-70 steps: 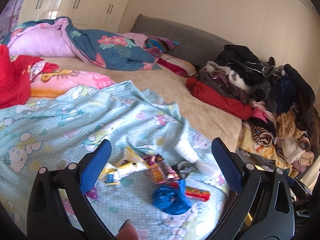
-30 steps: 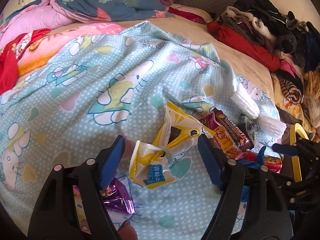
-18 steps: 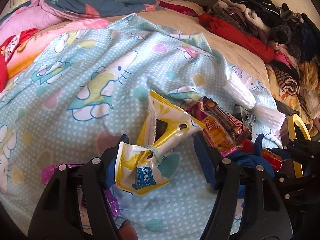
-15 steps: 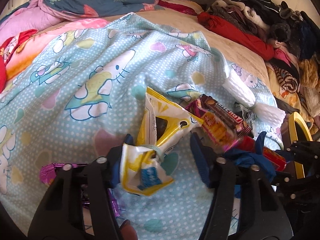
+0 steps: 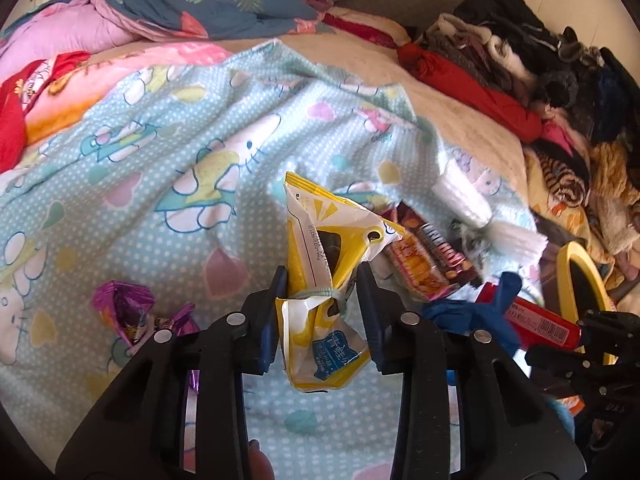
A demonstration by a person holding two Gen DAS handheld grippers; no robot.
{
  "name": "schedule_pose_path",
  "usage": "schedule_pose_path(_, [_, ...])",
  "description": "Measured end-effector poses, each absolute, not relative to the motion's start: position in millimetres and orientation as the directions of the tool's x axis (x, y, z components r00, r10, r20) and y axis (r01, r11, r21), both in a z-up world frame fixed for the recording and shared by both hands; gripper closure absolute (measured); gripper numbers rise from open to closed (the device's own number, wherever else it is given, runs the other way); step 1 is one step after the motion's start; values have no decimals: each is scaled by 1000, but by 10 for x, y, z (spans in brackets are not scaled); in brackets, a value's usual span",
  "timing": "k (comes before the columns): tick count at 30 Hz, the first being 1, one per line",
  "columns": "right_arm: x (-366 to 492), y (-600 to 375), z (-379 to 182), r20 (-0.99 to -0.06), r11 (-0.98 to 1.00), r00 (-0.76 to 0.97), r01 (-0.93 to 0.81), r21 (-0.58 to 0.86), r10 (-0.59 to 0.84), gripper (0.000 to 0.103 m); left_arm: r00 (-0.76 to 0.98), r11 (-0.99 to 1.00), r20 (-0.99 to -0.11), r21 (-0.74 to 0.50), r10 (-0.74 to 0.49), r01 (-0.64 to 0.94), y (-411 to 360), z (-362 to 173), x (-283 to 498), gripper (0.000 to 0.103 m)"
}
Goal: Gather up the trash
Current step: 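Grasp the yellow snack bag with the left tool while the right tool grasps the red tube, then carry the yellow bag and red tube over the bin with both tools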
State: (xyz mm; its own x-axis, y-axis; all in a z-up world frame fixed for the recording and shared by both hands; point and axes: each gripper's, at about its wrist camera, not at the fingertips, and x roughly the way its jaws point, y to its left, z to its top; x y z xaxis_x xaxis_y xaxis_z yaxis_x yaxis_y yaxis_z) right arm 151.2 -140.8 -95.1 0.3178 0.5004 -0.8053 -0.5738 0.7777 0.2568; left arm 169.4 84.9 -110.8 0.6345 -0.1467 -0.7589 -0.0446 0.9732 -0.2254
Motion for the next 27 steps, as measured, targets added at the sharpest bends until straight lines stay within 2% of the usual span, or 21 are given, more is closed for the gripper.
schedule_pose_path(27, [1211,-1723,-276,-677,793,479,-549,265,559,77,759,955,-610,-290,-229,56,527,-245,1395,76])
